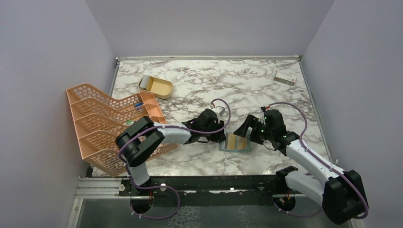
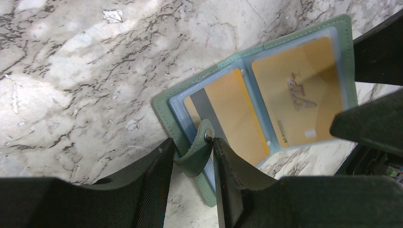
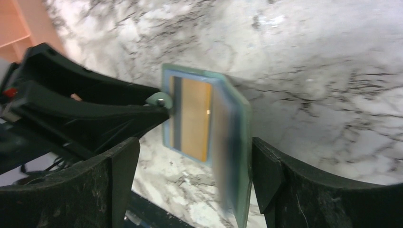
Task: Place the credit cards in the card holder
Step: Close the card holder at the center of the board.
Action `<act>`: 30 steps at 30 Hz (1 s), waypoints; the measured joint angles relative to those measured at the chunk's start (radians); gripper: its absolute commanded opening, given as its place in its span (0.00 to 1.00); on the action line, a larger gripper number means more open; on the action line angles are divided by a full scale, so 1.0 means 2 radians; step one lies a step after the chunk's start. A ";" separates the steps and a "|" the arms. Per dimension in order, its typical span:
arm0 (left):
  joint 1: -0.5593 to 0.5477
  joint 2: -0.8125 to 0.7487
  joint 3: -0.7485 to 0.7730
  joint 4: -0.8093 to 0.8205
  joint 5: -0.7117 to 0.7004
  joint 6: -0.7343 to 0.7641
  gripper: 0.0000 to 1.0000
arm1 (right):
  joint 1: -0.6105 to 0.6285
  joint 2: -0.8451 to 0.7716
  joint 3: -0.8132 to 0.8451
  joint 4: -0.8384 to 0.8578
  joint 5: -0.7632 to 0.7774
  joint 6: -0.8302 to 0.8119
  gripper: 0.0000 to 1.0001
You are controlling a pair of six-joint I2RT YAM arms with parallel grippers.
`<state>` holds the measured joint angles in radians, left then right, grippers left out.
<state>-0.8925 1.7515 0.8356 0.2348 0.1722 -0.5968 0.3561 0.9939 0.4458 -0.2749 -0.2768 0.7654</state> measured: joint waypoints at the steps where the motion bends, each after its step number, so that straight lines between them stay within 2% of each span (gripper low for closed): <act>1: 0.000 0.000 0.000 0.001 0.000 -0.001 0.37 | 0.001 -0.002 0.000 0.003 -0.007 0.002 0.82; 6: -0.001 0.000 -0.002 0.002 0.001 -0.008 0.37 | 0.001 -0.006 0.000 0.019 -0.043 0.014 0.80; 16: -0.002 -0.003 -0.002 -0.005 -0.009 -0.012 0.40 | 0.001 0.005 0.000 0.029 -0.064 0.021 0.68; 21: -0.003 -0.015 -0.002 -0.030 -0.031 -0.005 0.40 | 0.001 0.011 0.000 0.017 -0.050 0.013 0.46; 25: -0.003 -0.028 -0.003 -0.052 -0.049 0.001 0.40 | 0.001 0.011 0.000 0.003 -0.026 0.003 0.22; 30: -0.003 -0.043 -0.003 -0.074 -0.067 0.009 0.40 | 0.001 0.006 0.000 -0.013 0.007 -0.009 0.10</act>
<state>-0.8989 1.6657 0.8299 0.0875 0.0380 -0.5797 0.3588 1.0050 0.4465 -0.3008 -0.2623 0.7483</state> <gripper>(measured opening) 0.403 0.149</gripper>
